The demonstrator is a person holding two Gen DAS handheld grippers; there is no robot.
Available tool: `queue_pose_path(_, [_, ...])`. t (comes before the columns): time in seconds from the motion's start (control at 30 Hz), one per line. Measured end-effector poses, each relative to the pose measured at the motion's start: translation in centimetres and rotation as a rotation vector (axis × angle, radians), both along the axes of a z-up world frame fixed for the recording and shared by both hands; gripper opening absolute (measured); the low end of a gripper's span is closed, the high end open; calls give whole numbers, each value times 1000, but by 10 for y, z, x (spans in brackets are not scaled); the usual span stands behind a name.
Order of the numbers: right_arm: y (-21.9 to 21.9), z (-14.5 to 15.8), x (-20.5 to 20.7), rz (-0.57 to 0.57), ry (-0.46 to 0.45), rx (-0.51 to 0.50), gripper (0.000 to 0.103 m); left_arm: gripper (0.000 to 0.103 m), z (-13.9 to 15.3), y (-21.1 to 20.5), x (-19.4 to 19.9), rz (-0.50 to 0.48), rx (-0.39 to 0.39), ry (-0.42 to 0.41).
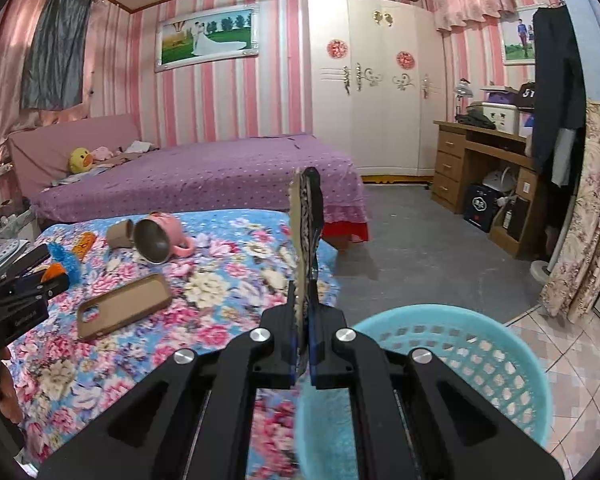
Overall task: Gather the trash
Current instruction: 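Carry the orange cup and paper note to the basket and open the left tool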
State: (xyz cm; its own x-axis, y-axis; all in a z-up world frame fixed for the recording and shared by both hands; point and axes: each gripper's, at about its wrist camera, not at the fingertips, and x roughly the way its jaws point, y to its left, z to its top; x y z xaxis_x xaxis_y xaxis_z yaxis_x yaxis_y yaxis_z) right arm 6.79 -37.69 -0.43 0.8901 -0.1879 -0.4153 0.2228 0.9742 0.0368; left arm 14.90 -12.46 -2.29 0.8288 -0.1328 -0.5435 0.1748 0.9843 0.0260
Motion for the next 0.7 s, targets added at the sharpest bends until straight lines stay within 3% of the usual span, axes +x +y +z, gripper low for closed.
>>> queue_pose_path(0.4, [-51, -4, -26, -48, -7, 21, 4, 39, -3, -34, -13, -25, -6, 7])
queue_pose_path(0.7, [-81, -3, -52, -64, -31, 22, 4, 39, 9, -69, -37, -48, 0, -37])
